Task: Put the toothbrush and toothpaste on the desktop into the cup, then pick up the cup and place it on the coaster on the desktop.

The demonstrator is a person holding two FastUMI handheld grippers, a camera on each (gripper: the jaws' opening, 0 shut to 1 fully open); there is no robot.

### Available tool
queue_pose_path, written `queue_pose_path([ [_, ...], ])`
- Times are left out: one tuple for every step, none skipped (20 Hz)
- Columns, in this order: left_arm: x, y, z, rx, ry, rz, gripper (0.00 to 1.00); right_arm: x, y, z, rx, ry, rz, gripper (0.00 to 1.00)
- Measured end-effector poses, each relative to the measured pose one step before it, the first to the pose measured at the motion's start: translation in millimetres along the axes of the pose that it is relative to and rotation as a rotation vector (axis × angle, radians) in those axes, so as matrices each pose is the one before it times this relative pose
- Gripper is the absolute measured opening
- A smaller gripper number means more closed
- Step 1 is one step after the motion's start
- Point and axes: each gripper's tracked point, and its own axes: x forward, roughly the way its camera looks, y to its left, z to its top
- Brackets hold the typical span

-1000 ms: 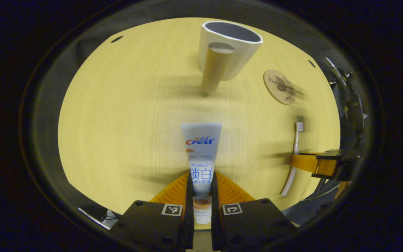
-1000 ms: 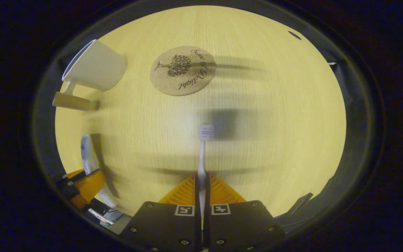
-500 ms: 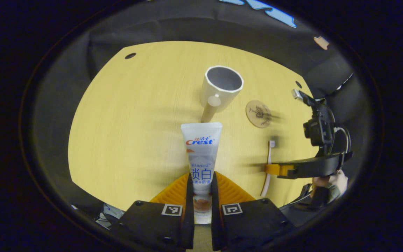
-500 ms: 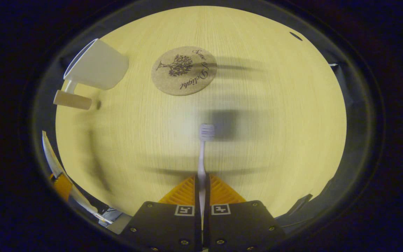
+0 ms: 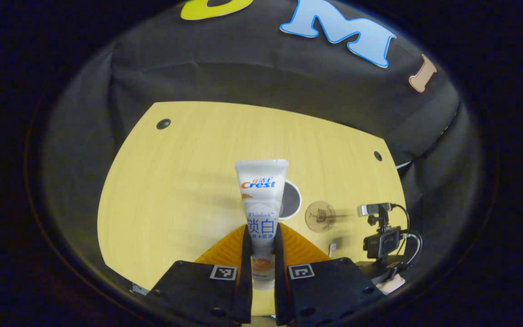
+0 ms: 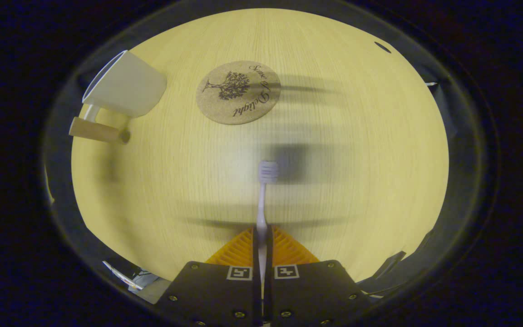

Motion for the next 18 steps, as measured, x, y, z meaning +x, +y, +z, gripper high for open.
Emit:
queue_pose_path([
  [4.39,-2.43,14.87,0.00413,-0.02233,-0.00405,0.27,-0.22,-0.06,0.38,-0.00033,-0.00122,-0.00227,0.03],
  [6.70,-2.22,10.98,0.00622,-0.02090,-0.00374,0.27,-0.01,0.15,-0.47,-0.00064,-0.00140,-0.00225,0.03],
  [6.46,-2.75,11.53,0.00662,-0.02468,-0.00438,0.27,-0.26,-0.19,0.38,0.00006,-0.00129,-0.00224,0.03],
  [8.71,-2.49,6.86,0.01285,-0.02019,-0.00331,0.27,0.52,0.25,-0.39,0.00014,-0.00168,-0.00255,0.03],
  [7.89,-3.49,5.18,0.01253,-0.01557,-0.00448,0.27,-0.54,-0.09,0.15,-0.00069,-0.00121,-0.00214,0.03],
  [8.64,-6.21,2.30,0.00748,-0.01610,-0.00818,0.27,0.07,0.05,-0.33,-0.00014,-0.00144,-0.00243,0.03],
  [7.40,-5.78,4.83,-0.00029,-0.02036,-0.01289,0.27,-0.23,-0.11,0.40,-0.00003,-0.00113,-0.00173,0.03],
  [9.21,-4.08,4.18,-0.00100,-0.02409,-0.01322,0.27,0.59,0.21,-0.48,0.00125,-0.00118,-0.00106,0.03],
  [8.10,-1.71,3.36,0.00255,-0.02221,-0.00399,0.27,-0.09,-0.03,0.45,0.00106,0.00043,-0.00041,0.03],
  [7.05,-0.12,1.15,0.00408,-0.01945,0.00485,0.27,-0.06,0.04,-0.72,0.00114,-0.00046,-0.00005,0.03],
  [7.50,-0.03,1.06,0.00738,-0.02224,0.00280,0.27,-0.08,-0.25,0.55,0.00116,0.00055,-0.00032,0.03],
  [6.47,0.48,0.47,0.01025,-0.02348,0.00039,0.27,-0.12,0.16,-0.50,0.00108,-0.00043,-0.00085,0.03],
  [4.83,-0.38,0.44,0.01278,-0.02339,-0.00469,0.27,0.52,0.07,-0.25,0.00088,-0.00036,-0.00102,0.03],
  [3.82,-0.42,0.80,0.01342,-0.02062,-0.00413,0.27,-1.07,0.15,-0.44,0.00012,0.00060,-0.00097,0.03],
  [2.72,-0.55,0.03,0.00894,-0.02095,-0.00337,0.27,-0.52,-0.18,0.22,0.00103,-0.00226,-0.00011,0.04],
  [2.60,-0.24,-0.95,0.00878,-0.01581,0.00055,0.27,1.32,0.12,0.11,0.00023,0.00022,-0.00034,0.04],
  [2.31,0.99,-1.48,0.00701,-0.01414,0.01089,0.27,0.31,0.24,-0.37,0.00051,0.00070,0.00055,0.04],
  [1.45,1.27,-2.03,0.00409,-0.01364,0.00937,0.27,-0.33,-0.08,0.35,0.00009,0.00142,0.00104,0.04],
])
